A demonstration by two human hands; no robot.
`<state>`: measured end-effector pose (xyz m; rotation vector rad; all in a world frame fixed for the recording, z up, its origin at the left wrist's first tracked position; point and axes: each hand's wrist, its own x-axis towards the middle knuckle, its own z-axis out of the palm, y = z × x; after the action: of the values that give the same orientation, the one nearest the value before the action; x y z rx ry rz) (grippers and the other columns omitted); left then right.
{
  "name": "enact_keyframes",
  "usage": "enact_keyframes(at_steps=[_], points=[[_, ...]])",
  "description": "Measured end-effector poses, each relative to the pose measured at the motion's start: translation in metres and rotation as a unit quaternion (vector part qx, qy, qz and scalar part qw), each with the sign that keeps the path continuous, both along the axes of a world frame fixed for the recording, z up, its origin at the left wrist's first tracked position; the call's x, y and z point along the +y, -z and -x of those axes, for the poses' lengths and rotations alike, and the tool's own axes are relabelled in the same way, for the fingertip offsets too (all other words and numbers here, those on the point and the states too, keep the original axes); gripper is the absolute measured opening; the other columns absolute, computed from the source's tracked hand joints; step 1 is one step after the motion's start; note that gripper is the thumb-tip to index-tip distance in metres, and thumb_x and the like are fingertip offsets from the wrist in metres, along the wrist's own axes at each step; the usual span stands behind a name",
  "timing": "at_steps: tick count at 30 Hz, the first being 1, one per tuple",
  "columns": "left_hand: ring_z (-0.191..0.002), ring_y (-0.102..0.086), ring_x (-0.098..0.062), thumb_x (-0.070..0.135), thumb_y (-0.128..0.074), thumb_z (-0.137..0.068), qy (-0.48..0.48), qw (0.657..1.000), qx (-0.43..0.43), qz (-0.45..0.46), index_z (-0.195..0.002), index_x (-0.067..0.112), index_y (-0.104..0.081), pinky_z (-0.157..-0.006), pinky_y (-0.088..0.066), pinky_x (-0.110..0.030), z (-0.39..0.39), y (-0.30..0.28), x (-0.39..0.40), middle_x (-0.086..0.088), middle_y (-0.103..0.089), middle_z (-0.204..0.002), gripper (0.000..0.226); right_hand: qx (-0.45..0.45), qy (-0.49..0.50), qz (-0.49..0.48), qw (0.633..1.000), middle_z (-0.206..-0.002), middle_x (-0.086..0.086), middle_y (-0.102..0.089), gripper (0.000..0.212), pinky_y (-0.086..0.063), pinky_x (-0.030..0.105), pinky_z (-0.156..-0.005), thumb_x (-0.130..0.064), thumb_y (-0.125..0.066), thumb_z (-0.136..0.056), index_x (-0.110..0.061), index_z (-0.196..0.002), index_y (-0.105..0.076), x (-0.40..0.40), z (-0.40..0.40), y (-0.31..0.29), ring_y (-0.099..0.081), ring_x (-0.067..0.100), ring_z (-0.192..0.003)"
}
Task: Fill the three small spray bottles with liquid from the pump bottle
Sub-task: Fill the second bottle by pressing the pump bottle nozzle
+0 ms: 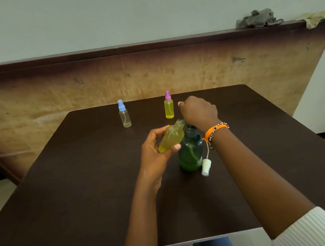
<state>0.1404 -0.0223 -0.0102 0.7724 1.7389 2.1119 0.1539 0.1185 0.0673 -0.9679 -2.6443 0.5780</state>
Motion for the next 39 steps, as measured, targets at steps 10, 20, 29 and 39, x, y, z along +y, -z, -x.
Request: enact_keyframes(at_steps=[10,20,29,39], points=[[-0.092,-0.064,0.002,-0.003,-0.065,-0.081,0.018,0.999,-0.027,0.003,-0.117,0.022,-0.057,-0.067,-0.05,-0.015,-0.006,0.0,0.001,0.008,-0.065,-0.111,0.045,0.034,0.002,0.022,0.999,-0.106,0.014,-0.061,0.036,-0.035,0.044,-0.096,-0.036,-0.03,-0.1,-0.011,-0.087,-0.053,0.001,-0.004,0.002,-0.055,0.036,-0.103],[-0.105,-0.06,-0.011,0.008,-0.057,-0.09,0.017,0.996,-0.09,0.001,-0.114,0.021,-0.058,-0.087,-0.049,-0.025,-0.01,0.015,-0.006,0.004,-0.066,-0.108,0.027,0.237,0.055,0.203,0.949,-0.075,0.003,-0.051,0.044,-0.035,0.037,-0.072,-0.042,-0.033,-0.095,-0.019,-0.059,-0.041,0.005,0.005,0.013,-0.043,0.024,-0.07],[-0.098,-0.064,-0.002,0.006,-0.065,-0.084,-0.023,0.996,-0.086,0.019,-0.115,0.022,-0.059,-0.074,-0.05,-0.014,-0.015,0.031,-0.015,0.007,-0.069,-0.106,0.035,0.441,0.092,0.371,0.812,-0.063,-0.001,-0.044,0.036,-0.029,0.024,-0.056,-0.028,-0.038,-0.1,-0.017,-0.065,-0.043,0.009,-0.035,0.024,-0.035,0.009,-0.056],[-0.093,-0.065,-0.003,-0.002,-0.068,-0.08,-0.059,0.995,-0.075,0.026,-0.109,0.022,-0.062,-0.071,-0.051,-0.013,-0.028,0.04,-0.018,0.006,-0.071,-0.1,0.038,0.111,0.042,0.178,0.977,-0.088,-0.001,-0.055,0.016,-0.036,0.029,-0.069,-0.018,-0.06,-0.087,-0.013,-0.095,-0.047,-0.008,-0.09,0.116,-0.053,0.019,-0.082]])
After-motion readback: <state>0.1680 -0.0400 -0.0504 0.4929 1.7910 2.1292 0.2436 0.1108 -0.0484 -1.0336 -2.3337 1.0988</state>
